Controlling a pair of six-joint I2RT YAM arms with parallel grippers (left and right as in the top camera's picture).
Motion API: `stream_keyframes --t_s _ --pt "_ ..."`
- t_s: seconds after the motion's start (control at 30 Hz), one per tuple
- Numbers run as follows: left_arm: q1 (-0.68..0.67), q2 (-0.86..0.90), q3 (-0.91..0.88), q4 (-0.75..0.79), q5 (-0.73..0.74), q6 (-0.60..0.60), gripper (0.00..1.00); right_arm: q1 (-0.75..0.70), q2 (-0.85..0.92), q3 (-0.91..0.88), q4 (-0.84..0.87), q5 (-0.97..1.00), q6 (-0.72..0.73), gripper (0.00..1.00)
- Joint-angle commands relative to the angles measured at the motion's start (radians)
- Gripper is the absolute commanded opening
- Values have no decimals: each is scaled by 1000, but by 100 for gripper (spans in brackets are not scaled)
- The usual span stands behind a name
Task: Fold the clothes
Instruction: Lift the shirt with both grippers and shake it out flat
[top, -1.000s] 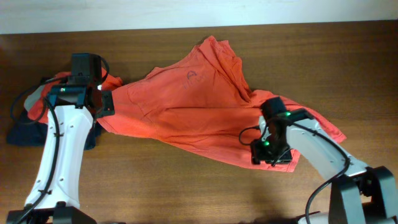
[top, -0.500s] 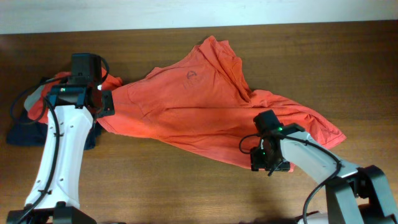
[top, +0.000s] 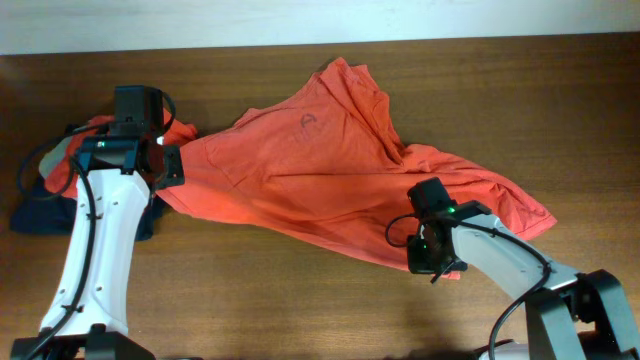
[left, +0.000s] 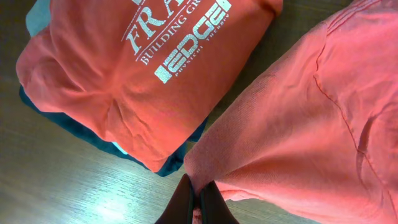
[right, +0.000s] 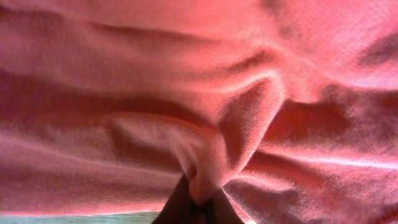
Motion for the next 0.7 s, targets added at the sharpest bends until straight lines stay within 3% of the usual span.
stream_keyframes --t_s 0.0,0.3,0.67 --pt "5 -32 19 1 0 -12 2 5 -12 1 -48 39 23 4" --pt "5 -106 238 -138 0 -8 0 4 -230 357 -308 107 26 4" --pt "5 -267 603 -212 101 37 0 3 -334 790 -355 344 26 4"
